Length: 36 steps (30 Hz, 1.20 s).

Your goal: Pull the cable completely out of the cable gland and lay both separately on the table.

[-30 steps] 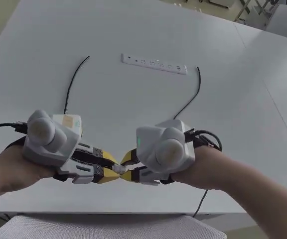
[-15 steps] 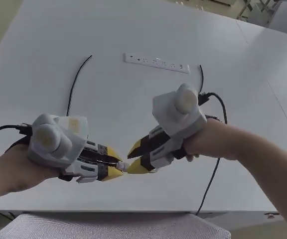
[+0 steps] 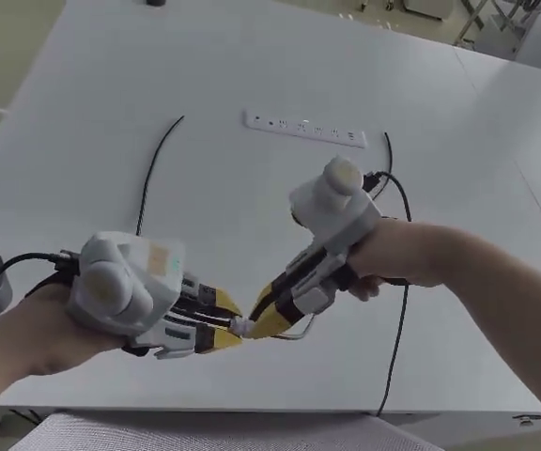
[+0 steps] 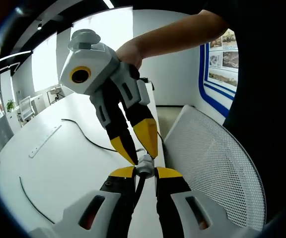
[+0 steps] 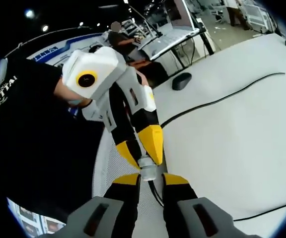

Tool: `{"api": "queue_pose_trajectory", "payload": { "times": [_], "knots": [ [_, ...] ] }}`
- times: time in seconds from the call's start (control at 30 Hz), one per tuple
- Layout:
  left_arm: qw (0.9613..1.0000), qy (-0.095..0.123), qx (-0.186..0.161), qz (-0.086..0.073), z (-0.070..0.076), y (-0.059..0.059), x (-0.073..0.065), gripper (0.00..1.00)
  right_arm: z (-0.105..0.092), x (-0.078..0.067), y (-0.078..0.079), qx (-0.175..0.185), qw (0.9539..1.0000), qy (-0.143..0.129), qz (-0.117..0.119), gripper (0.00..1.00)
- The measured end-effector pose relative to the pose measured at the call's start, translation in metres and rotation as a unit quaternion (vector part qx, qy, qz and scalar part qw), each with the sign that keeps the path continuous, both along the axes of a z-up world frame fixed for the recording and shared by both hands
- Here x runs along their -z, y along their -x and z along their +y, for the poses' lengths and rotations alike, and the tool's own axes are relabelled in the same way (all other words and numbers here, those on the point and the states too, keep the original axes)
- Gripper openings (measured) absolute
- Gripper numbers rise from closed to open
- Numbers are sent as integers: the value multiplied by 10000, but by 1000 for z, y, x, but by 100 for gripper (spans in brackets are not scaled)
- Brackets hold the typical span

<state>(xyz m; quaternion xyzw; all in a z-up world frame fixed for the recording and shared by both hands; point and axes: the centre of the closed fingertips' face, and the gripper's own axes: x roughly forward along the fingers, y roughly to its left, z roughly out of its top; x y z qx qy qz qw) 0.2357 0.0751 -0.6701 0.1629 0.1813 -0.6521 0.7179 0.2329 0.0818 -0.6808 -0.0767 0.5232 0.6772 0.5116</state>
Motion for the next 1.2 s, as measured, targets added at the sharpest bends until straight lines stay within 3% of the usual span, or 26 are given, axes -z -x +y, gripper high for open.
{"api": "queue_pose_trajectory", "payload": {
  "times": [0.5,0.7,0.9,1.2],
  "knots": [
    [9995,-35,283,-141,-5,2,-5,15,3,-9,5,48,9980,-435,453,10],
    [9987,-97,479,-152,-11,8,-2,15,-2,-7,10,-38,9974,-348,627,10],
    [9973,-141,665,-274,-16,14,-6,15,-8,-12,17,-336,9961,-502,639,9],
    [9964,-220,729,-372,-18,13,-7,15,-10,-13,19,-372,9950,-492,779,9]
  ]
}}
